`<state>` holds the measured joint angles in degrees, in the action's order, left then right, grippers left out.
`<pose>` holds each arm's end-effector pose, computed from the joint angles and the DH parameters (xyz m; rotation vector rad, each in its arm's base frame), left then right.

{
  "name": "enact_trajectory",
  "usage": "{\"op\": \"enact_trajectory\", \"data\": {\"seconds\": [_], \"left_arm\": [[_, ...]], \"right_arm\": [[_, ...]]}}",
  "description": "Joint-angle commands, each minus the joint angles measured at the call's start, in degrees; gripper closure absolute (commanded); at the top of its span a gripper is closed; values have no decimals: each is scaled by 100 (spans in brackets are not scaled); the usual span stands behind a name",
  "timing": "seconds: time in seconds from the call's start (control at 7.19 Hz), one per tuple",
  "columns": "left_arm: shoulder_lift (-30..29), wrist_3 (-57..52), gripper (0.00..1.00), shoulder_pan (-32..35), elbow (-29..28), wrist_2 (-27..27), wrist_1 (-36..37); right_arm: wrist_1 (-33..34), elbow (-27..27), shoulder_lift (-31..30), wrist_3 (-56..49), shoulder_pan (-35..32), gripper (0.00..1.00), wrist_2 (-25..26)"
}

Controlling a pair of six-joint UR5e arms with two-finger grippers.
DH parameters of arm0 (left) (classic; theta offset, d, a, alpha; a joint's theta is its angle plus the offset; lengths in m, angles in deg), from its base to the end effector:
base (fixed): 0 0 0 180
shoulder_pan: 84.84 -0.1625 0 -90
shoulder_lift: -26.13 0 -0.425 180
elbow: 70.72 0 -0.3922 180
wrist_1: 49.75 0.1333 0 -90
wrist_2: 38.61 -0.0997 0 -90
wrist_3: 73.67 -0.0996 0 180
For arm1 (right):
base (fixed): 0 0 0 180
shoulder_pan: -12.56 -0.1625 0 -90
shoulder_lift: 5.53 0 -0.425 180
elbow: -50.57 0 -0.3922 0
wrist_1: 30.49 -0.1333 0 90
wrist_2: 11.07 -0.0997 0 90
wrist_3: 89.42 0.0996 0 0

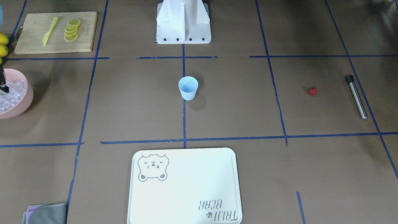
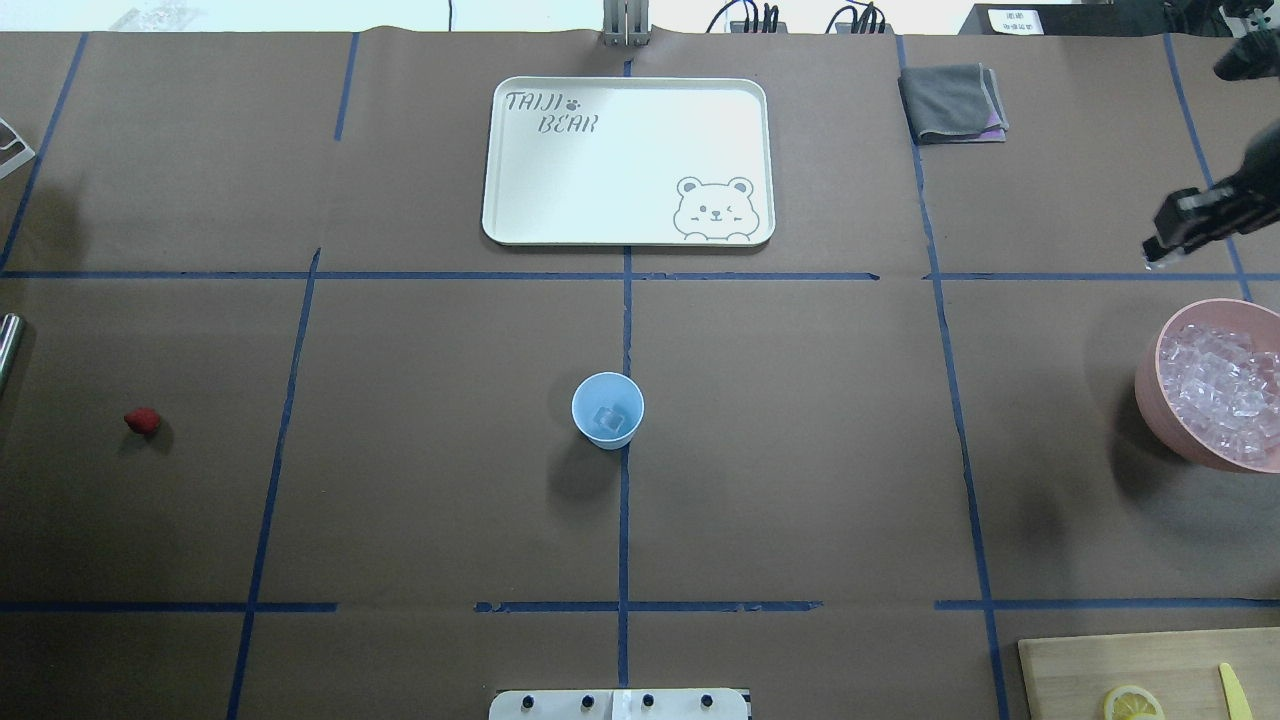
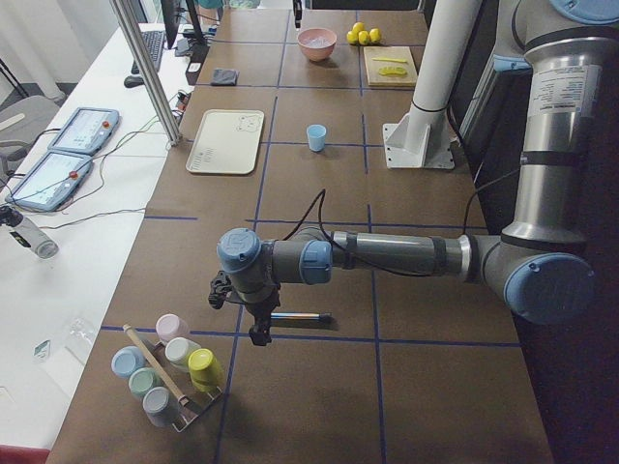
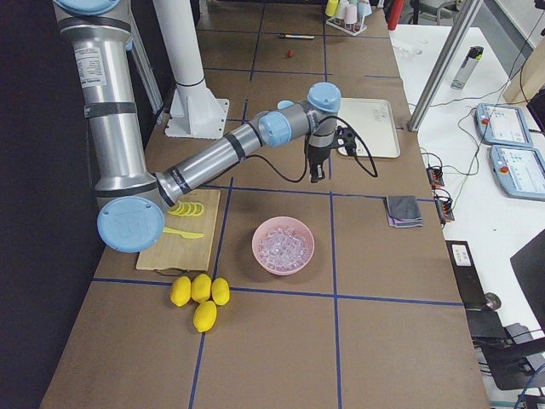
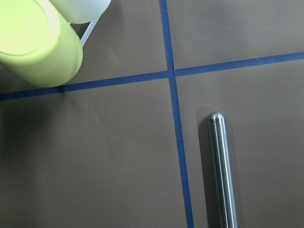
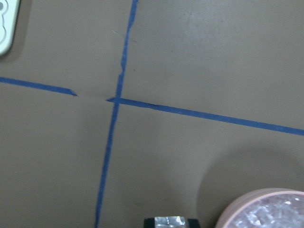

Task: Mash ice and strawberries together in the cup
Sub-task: 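Carry the ice cube with the right gripper to above the blue cup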

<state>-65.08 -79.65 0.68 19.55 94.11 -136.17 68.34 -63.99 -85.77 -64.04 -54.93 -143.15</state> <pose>-0.0266 -0.5016 0.6541 -0.0252 0.7468 0.1603 -0.1367 -0.5038 0.3840 0.0949 -0.8317 -0.1162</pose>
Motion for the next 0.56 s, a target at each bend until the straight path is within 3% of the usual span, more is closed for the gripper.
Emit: {"op": "enact_trajectory", "data": {"seconds": [0.0, 0.42], "left_arm": [[6, 9, 0, 0, 35, 0, 2], [24, 9, 0, 9, 53, 9, 2]], "right_arm": [[66, -40, 778, 1462, 742, 100, 60], [240, 143, 2069, 3685, 2122, 100, 963]]}}
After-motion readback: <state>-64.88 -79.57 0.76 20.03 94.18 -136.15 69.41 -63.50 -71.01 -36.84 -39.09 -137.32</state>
